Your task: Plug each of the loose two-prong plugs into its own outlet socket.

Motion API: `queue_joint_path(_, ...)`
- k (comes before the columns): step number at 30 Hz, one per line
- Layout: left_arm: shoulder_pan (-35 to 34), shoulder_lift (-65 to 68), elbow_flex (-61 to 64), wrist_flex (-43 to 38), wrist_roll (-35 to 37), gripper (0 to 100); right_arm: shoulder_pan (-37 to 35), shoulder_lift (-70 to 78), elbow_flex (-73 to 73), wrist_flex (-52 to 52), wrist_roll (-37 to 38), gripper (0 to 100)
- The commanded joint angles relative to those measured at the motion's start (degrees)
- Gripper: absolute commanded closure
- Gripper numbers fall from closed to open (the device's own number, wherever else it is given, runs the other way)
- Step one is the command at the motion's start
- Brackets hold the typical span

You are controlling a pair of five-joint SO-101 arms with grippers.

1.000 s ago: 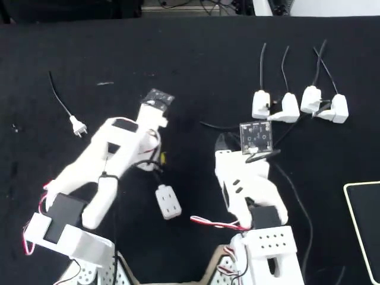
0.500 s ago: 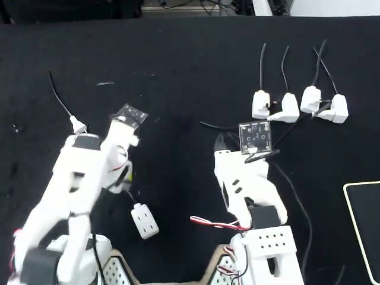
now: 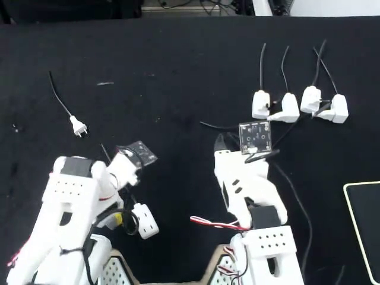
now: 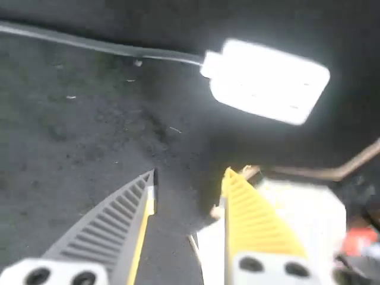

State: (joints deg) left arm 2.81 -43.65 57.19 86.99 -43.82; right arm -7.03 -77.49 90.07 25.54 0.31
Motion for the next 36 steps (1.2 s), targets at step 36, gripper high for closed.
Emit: queue_joint_path(36, 7.4, 17.6, -25.6, -19.4, 35.7, 82, -0.8, -1.4, -3.1, -1.1, -0.2, 94.6)
